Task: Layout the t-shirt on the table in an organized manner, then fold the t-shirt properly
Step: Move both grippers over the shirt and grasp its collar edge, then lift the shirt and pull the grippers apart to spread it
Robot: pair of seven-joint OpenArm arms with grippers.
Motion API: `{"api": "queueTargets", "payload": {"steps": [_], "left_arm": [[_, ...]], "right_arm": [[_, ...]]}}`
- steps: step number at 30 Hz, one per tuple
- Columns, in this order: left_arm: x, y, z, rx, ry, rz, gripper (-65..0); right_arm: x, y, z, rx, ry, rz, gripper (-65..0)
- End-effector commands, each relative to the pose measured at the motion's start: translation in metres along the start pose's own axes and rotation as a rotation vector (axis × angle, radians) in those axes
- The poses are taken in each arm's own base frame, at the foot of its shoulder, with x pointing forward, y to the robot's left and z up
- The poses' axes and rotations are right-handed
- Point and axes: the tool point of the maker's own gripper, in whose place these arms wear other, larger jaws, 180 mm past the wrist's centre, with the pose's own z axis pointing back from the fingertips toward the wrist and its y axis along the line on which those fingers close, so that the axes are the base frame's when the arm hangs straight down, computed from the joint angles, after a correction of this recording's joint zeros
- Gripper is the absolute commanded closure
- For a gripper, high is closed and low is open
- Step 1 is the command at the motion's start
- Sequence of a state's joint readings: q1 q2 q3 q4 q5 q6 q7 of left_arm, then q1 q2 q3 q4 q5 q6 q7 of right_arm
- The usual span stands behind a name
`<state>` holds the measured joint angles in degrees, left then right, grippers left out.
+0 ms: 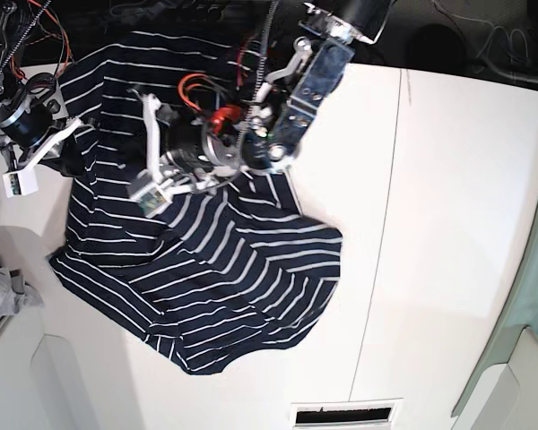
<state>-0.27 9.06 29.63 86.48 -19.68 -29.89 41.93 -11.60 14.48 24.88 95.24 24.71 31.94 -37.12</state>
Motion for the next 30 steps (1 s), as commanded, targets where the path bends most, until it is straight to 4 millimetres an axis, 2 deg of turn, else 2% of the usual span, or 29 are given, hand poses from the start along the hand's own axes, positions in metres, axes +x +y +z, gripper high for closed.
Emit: {"api": "queueTargets", "payload": {"steps": [1,2,3,6,9,12,14,17,20,25,30], "left_arm": [[0.003,0.001,-0.006,-0.005,0.002,-0.011,-23.2],[-0.008,0.0,-0.013,-0.013,0.043,-0.012,-32.2],[-0.014,0.0,-0.017,-0.016,0.07,-0.012,-37.7],[-0.019,0.009,-0.018,0.02,0.099,-0.007,-38.7],[-0.004,0.018,-0.007,0.037,0.063,-0.004,-38.7],[0.021,0.02,0.014,0.035,-0.039,0.014,-38.7],[0.02,0.028,0.037,0.07,-0.078,0.016,-38.7],[-0.003,0.043,0.07,0.146,-0.073,0.028,-38.7],[-0.036,0.051,0.09,0.165,-0.037,0.077,-38.7],[-0.066,0.04,0.099,0.162,-0.066,0.152,-38.6],[-0.081,0.055,0.096,0.232,-0.044,0.163,-38.6]], "right_arm": [[0.013,-0.004,0.003,-0.009,-0.039,0.019,0.0],[0.013,-0.005,0.003,-0.012,-0.036,0.022,0.0],[0.013,-0.005,0.003,-0.013,-0.035,0.022,0.0],[0.013,-0.005,0.003,-0.015,-0.036,0.021,0.0],[0.015,-0.005,0.003,-0.012,-0.043,0.019,0.0],[0.013,-0.004,0.004,-0.01,-0.041,0.016,0.0],[0.011,-0.004,0.004,-0.009,-0.036,0.014,0.0],[0.011,-0.004,0.004,-0.01,-0.036,0.014,0.0],[0.014,-0.004,0.004,-0.011,-0.041,0.017,0.0],[0.014,-0.004,0.003,-0.01,-0.041,0.016,0.0],[0.015,-0.002,0.003,0.004,-0.051,0.002,0.0]]}}
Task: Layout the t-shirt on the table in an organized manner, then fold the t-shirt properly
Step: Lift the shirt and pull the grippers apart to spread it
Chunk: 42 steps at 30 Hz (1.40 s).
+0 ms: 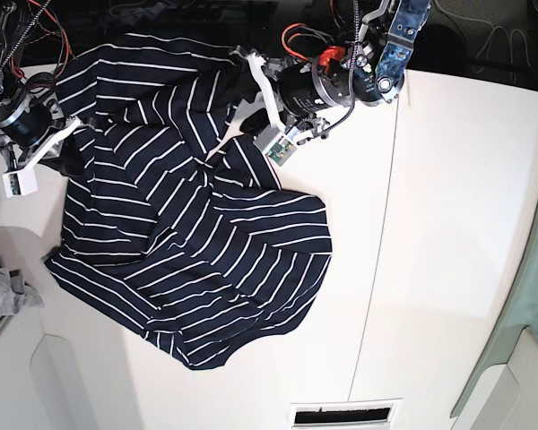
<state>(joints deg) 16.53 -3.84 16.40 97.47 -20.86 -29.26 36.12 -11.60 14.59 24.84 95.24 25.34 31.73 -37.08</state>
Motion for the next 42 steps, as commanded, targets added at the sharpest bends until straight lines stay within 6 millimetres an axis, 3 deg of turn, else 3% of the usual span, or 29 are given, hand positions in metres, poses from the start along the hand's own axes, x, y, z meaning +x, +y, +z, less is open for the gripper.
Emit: {"api": "queueTargets", "payload": {"steps": [1,8,12,17,25,30,35,39,42], "left_arm": [[0.014,0.0,-0.003,-0.008,-0.042,-0.005,-38.6],[0.015,-0.006,-0.029,-0.031,-0.028,0.035,-38.6],[0.012,-0.026,-0.032,-0.104,-0.018,0.001,-38.6],[0.012,-0.028,-0.033,-0.106,-0.015,-0.005,-37.5],[0.008,-0.026,-0.034,-0.097,0.0,-0.014,0.0],[0.009,-0.023,-0.032,-0.087,0.009,-0.02,0.0],[0.036,0.005,0.001,0.004,-0.008,-0.067,0.0],[0.064,0.04,0.051,0.126,-0.079,-0.141,0.0],[0.073,0.069,0.087,0.24,-0.105,-0.167,0.0]], "right_arm": [[0.014,-0.002,0.003,0.0,-0.043,0.011,0.0],[0.012,-0.003,0.003,-0.004,-0.037,0.014,0.0],[0.013,-0.003,0.003,-0.004,-0.039,0.014,0.0],[0.013,-0.003,0.003,-0.004,-0.04,0.015,0.0],[0.016,-0.002,0.003,0.005,-0.052,0.005,0.0],[0.015,-0.003,0.003,0.0,-0.048,0.01,0.0],[0.018,-0.004,0.003,-0.007,-0.065,0.018,0.0],[0.023,-0.004,0.004,-0.006,-0.091,0.018,0.0],[0.033,-0.004,0.003,-0.006,-0.126,0.02,0.0]]}}
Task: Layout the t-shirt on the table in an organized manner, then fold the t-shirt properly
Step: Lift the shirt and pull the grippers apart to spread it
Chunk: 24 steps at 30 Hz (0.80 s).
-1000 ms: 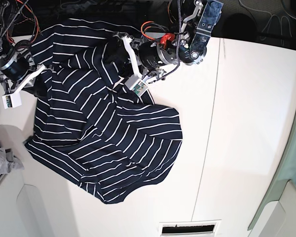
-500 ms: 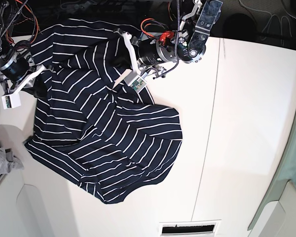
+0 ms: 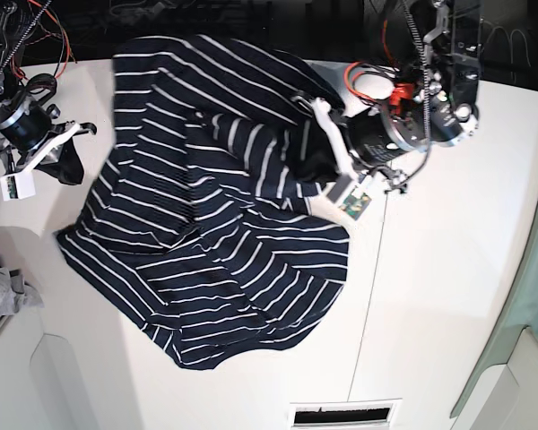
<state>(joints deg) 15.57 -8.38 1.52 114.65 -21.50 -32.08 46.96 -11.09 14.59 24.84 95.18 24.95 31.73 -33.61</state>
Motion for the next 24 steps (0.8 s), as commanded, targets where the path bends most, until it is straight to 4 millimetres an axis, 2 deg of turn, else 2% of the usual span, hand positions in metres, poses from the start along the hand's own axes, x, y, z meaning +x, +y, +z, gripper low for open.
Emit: {"api": "queueTargets", "payload": {"steps": [1,3,6,9,12,16,18,21,24], "left_arm": [[0.011,0.007,0.008,0.01,-0.043,-0.002,0.0],[0.004,0.021,0.018,0.034,-0.035,0.015,0.0],[-0.011,0.028,0.028,0.046,-0.007,0.036,0.0],[-0.024,0.031,0.034,0.053,0.032,0.032,0.0],[-0.028,0.034,0.037,0.057,0.049,0.018,0.0],[-0.029,0.036,0.038,0.059,0.053,0.011,0.0],[-0.03,0.037,0.038,0.067,0.059,0.004,0.0],[-0.034,0.047,0.042,0.102,0.083,-0.024,0.0],[-0.034,0.066,0.052,0.155,0.086,-0.024,0.0]], "right_arm": [[0.025,-0.004,0.001,-0.002,-0.077,0.015,0.0],[0.04,-0.006,-0.005,0.0,-0.115,0.009,0.0],[0.063,-0.01,-0.021,0.023,-0.168,-0.034,0.0],[0.079,-0.006,-0.047,0.065,-0.19,-0.087,0.0],[0.09,0.012,-0.08,0.121,-0.186,-0.123,0.0],[0.085,0.045,-0.122,0.17,-0.1,-0.044,0.0],[0.08,0.053,-0.137,0.17,-0.063,0.026,0.0],[0.07,0.05,-0.151,0.144,-0.008,0.092,0.0],[0.055,0.037,-0.154,0.121,0.049,0.099,0.0]]}}
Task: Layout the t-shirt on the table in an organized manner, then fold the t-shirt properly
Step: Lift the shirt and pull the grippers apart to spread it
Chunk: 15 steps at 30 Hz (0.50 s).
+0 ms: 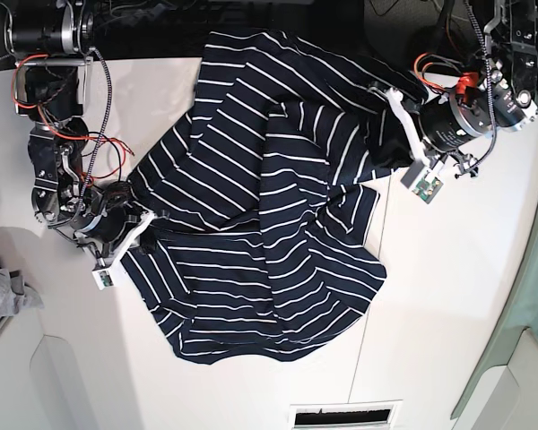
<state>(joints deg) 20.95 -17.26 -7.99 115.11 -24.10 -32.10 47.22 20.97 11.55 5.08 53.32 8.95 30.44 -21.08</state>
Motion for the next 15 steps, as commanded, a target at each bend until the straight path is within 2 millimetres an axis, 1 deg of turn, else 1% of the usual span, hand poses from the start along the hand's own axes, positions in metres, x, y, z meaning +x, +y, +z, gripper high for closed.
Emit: {"api": "queueTargets", "payload": {"steps": [1,3,6,10,15], "left_arm": [[0.01,0.012,0.007,0.03,-0.037,-0.012,0.0],[0.008,0.03,0.014,0.078,-0.031,-0.006,0.0],[-0.004,0.055,0.019,0.125,0.0,-0.003,0.0],[-0.023,0.069,0.018,0.136,0.057,0.002,0.0],[-0.035,0.088,0.015,0.153,0.073,0.018,0.0]], "right_arm": [[0.017,-0.012,0.005,-0.019,-0.043,0.01,0.0],[0.003,-0.024,0.01,-0.042,-0.014,0.008,0.0],[-0.012,-0.042,0.02,-0.073,0.015,0.009,0.0],[-0.026,-0.058,0.034,-0.088,0.029,-0.027,0.0],[-0.051,-0.075,0.048,-0.121,0.079,-0.039,0.0]]}}
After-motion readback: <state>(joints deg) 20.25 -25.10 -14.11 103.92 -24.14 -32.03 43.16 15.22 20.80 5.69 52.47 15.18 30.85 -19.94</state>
